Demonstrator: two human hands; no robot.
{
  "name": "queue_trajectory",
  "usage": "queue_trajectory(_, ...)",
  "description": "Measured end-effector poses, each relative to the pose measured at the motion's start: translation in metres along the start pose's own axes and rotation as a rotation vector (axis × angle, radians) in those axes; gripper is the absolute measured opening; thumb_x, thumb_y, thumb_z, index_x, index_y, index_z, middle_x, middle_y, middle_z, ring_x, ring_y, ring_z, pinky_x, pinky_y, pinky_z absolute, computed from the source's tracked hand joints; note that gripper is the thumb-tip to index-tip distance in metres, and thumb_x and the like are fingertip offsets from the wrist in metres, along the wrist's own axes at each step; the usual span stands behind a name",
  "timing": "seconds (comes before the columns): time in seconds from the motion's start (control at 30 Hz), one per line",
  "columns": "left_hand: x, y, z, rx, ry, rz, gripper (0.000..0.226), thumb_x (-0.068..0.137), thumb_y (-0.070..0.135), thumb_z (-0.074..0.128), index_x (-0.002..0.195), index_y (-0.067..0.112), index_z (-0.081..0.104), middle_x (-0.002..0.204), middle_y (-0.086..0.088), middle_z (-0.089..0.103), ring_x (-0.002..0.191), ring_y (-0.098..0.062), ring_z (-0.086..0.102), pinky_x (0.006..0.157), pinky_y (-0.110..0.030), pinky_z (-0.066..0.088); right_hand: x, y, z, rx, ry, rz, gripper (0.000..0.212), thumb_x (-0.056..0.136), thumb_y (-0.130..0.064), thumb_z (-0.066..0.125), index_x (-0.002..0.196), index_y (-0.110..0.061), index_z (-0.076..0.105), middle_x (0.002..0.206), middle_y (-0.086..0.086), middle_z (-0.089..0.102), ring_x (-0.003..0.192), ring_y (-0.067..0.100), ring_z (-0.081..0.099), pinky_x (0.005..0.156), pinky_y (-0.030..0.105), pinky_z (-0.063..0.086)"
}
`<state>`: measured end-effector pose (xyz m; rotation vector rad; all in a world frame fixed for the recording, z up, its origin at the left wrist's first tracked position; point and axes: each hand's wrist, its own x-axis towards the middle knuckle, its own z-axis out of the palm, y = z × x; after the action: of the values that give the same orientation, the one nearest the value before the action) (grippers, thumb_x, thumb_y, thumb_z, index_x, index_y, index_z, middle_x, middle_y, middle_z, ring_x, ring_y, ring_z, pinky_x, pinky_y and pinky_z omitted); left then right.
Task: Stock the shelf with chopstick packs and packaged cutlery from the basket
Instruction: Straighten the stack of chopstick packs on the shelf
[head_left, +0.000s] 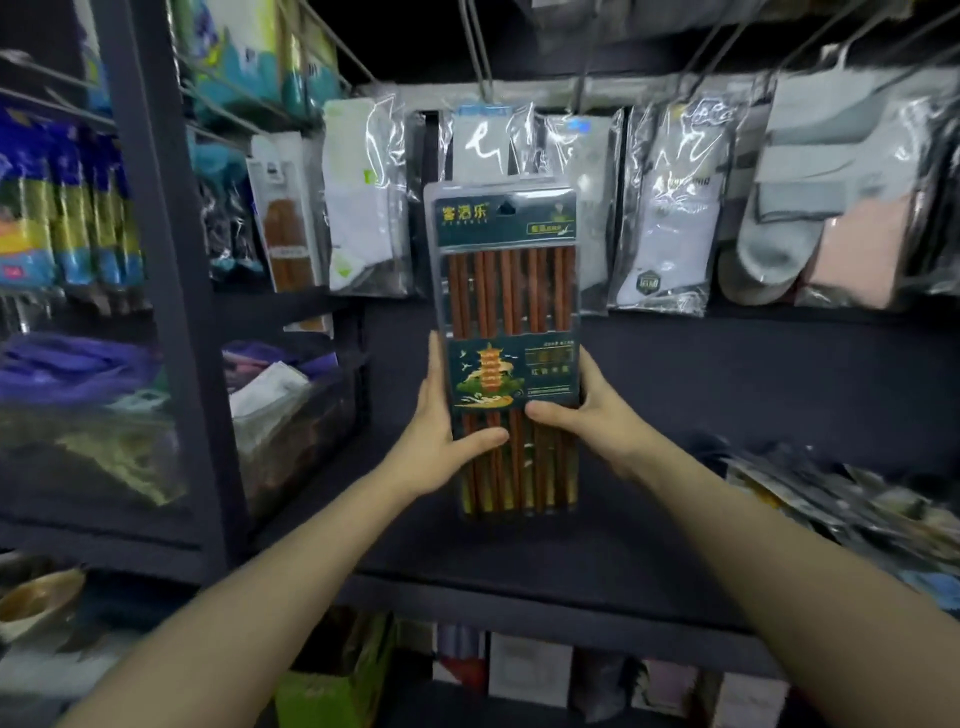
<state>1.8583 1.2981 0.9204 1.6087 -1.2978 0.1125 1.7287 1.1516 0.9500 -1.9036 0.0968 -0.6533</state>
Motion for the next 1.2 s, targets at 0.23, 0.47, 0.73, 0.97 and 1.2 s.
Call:
queue_trajectory(0.23, 0.021, -0.025, 0.003, -0.051, -0.036, 0.02, 0.119, 0.068, 0.063, 0.066, 0.141, 0.037, -0.023, 0.152, 0.022, 0.013, 0.146, -0.021, 0.01, 0.115, -0.057, 0.017, 0.022, 0.013, -0.008, 0.019, 0.016, 0.079, 0.085, 0.07, -0.015, 0.074, 0.14, -0.024, 0.026, 0.126, -0.003, 0.054, 0.114, 0.009, 0.054, 0.089, 0.021, 0.044)
queue_trajectory(0.47, 0.047, -0.021, -0.003, -0.234, 0.022, -0.049, 0.11, 0.061, 0.061, 0.074, 0.139, 0.056, -0.003, 0.146, 0.003, 0.038, 0.135, -0.026, 0.036, 0.106, -0.056, 0.034, 0.044, 0.006, -0.01, 0.196, 0.056, 0.091, 0.067, 0.073, -0.017, 0.071, 0.131, -0.023, 0.039, 0.119, 0.005, 0.063, 0.102, 0.017, 0.064, 0.082, 0.028, 0.052)
queue_trajectory(0.73, 0.053, -0.016, -0.006, -0.338, -0.001, -0.045, 0.106, 0.076, 0.017, 0.072, 0.143, 0.04, -0.007, 0.128, 0.024, 0.039, 0.114, 0.011, 0.048, 0.095, -0.015, 0.041, 0.052, -0.032, -0.022, 0.006, 0.134, -0.073, 0.086, 0.069, -0.031, 0.077, 0.14, -0.023, 0.029, 0.129, -0.001, 0.055, 0.114, 0.014, 0.057, 0.102, 0.037, 0.045)
queue_trajectory(0.97, 0.045, -0.01, -0.011, -0.335, -0.086, 0.031, 0.112, 0.066, 0.035, 0.075, 0.144, 0.042, -0.005, 0.132, 0.02, 0.042, 0.121, 0.006, 0.047, 0.099, -0.022, 0.042, 0.065, -0.089, -0.033, -0.597, 0.214, -0.353, 0.03, 0.08, -0.036, 0.068, 0.108, -0.027, 0.063, 0.111, -0.003, 0.063, 0.103, 0.014, 0.059, 0.094, 0.037, 0.049)
queue_trajectory(1.2, 0.03, -0.016, 0.004, -0.396, -0.09, -0.078, 0.108, 0.077, 0.028, 0.064, 0.138, 0.042, -0.024, 0.131, 0.03, 0.027, 0.106, 0.029, 0.041, 0.088, -0.004, 0.04, 0.048, -0.008, -0.033, 0.115, 0.129, 0.0, 0.094, 0.064, -0.066, 0.066, 0.141, -0.035, 0.022, 0.132, -0.001, 0.054, 0.113, 0.019, 0.059, 0.098, 0.049, 0.047)
